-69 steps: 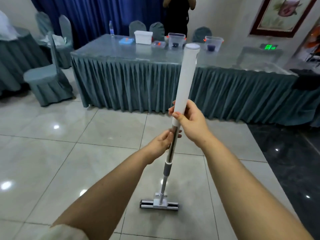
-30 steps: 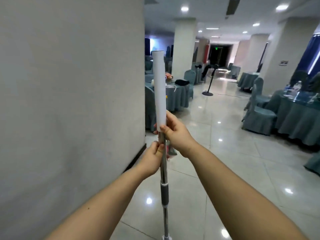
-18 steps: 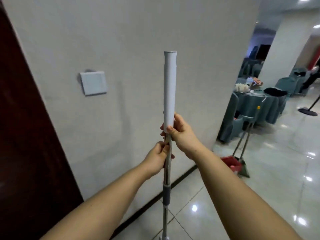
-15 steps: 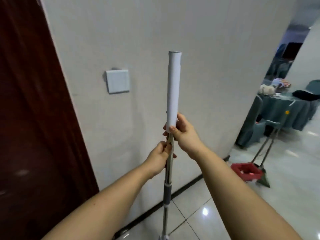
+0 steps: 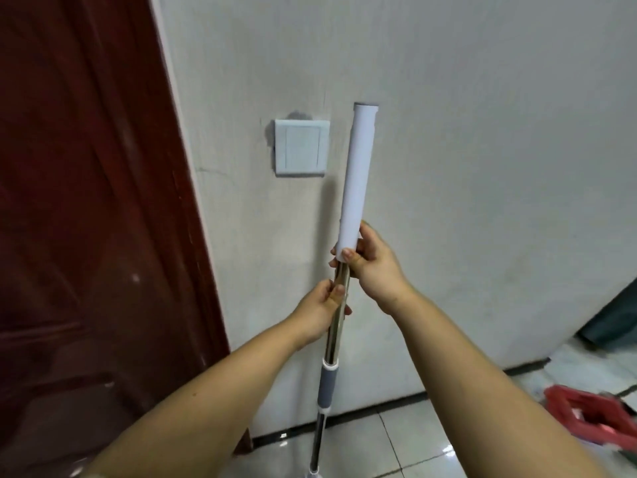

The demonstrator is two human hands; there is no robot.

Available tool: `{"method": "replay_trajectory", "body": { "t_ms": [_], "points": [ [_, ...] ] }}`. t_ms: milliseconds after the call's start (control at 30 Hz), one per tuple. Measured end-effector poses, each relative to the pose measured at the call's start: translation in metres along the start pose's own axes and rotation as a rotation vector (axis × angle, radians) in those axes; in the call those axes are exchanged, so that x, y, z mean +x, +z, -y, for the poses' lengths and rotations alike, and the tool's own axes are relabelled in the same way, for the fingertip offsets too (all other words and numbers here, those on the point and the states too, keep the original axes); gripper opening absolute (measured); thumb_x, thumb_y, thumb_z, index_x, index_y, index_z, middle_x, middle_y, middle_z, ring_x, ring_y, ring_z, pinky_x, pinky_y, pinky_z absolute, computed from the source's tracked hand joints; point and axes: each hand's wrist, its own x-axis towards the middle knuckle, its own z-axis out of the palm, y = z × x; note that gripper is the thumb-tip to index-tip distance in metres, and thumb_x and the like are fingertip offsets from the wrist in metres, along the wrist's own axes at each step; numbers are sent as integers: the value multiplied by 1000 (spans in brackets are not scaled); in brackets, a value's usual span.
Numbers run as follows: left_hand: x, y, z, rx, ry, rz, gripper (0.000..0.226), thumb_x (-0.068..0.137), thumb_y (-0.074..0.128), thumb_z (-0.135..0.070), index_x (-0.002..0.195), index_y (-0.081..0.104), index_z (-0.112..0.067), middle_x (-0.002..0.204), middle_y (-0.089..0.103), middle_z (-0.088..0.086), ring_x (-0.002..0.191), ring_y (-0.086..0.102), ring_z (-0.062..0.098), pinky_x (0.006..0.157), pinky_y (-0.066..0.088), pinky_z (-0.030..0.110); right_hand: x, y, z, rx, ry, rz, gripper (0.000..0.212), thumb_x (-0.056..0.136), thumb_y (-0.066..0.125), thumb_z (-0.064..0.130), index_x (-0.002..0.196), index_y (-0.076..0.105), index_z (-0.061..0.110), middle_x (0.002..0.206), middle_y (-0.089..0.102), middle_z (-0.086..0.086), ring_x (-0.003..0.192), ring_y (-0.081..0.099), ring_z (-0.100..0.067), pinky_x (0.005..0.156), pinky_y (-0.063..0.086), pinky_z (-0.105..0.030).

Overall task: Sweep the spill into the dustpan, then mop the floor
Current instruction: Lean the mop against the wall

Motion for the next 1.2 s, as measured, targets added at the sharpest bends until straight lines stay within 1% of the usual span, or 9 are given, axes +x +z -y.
{"method": "replay_trajectory", "body": {
  "t_ms": [100,367,467,567,733,833,933,1100,1200],
  "points": [
    [12,14,-2,-68,-22,-47,26,99,38,-44,93,46,-21,84,64,6,80,62,21,68,49,31,16,-14,-15,25,12,50,46,94,47,-8,124,45,27,90,60,-6,81,62,-26,82,54,-41],
    [32,52,24,-146,-151,-187,27,103,32,-36,105,46,-12,87,60,11,73,60,14,60,44,24,38,-36,-71,27,137,181,47,94,50,-5,137,43,13,93,61,-2,79,63,-15,69,53,-18],
    [37,48,26,-141,-186,-231,29,102,32,-42,104,49,-18,96,62,10,81,62,13,69,48,26,46,-31,-77,31,153,186,46,96,51,1,137,44,18,104,63,-5,85,63,-12,71,52,-13],
    [40,38,25,-200,-229,-201,23,101,35,-43,104,51,-26,105,62,6,91,64,11,76,50,28,54,-26,-81,30,162,194,45,96,52,6,138,43,22,110,63,-4,91,64,-13,80,52,-18],
    [41,31,30,-246,-220,-206,20,102,39,-35,111,52,-22,119,61,14,112,61,24,92,47,41,52,-17,-85,116,207,124,45,97,53,8,136,44,26,114,63,0,92,65,-11,87,54,-26],
    [40,29,28,-215,-189,-195,29,101,41,-36,125,48,-19,119,60,11,105,64,17,86,52,35,49,-17,-85,162,220,114,41,96,54,7,132,47,27,117,63,-1,102,65,-15,88,54,-25],
    [39,31,24,-205,-166,-231,29,101,45,-29,127,47,-16,106,61,7,92,62,11,74,53,25,44,-22,-86,166,220,100,43,94,56,5,133,48,22,118,63,4,109,61,-11,77,53,-15],
    [41,32,17,-249,-144,-325,25,97,55,-17,122,53,-19,101,61,8,90,62,14,71,56,26,42,-26,-87,47,180,6,45,93,60,7,135,52,20,113,63,4,93,59,0,68,49,-5],
    [42,35,14,-258,-130,-391,22,95,58,-14,117,56,-16,98,63,5,85,63,11,64,55,21,43,-26,-87,-45,169,-19,40,91,62,11,130,56,17,108,63,2,87,58,0,72,49,-9]
  ]
}}
